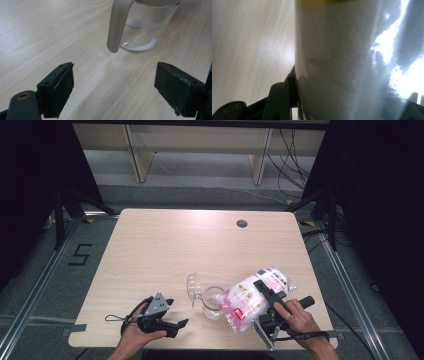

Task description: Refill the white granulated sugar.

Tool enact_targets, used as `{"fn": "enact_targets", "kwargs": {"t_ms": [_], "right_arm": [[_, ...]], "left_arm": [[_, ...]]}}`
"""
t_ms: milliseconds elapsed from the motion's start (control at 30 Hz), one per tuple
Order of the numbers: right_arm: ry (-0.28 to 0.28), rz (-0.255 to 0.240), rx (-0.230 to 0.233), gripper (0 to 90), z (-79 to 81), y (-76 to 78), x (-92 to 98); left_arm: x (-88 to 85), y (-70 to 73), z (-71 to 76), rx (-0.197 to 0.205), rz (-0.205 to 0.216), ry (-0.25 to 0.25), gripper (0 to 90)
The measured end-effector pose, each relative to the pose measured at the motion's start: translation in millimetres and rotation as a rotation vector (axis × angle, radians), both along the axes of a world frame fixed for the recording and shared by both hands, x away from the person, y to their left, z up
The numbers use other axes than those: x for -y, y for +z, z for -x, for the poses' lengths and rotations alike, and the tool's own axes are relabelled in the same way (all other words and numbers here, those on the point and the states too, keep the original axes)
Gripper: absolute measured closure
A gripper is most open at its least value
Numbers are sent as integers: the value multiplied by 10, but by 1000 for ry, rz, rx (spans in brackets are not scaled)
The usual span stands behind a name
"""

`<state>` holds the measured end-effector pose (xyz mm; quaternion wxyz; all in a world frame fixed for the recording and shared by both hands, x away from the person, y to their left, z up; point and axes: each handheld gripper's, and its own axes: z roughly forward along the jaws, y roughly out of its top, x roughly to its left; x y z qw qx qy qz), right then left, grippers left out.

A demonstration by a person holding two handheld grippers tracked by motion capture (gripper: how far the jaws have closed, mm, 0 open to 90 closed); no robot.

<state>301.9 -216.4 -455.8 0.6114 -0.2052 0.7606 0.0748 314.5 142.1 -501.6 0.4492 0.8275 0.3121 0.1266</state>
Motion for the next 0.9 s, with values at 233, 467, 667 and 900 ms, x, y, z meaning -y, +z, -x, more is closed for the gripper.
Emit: {"fn": "enact_targets", "kwargs": {"t_ms": [233, 467, 667, 900], "right_arm": [[16, -1, 22, 512, -10, 20, -28], [25, 37, 53, 514, -14, 41, -34], [23, 58, 62, 516, -4, 52, -49], [8, 52, 74, 518, 10, 28, -43]], "left_arm": [[-5, -2, -3, 3, -16, 3, 156], [10, -8, 3, -5, 1, 2, 156], [10, -9, 4, -6, 2, 3, 157], [10, -11, 3, -4, 3, 3, 157]]}}
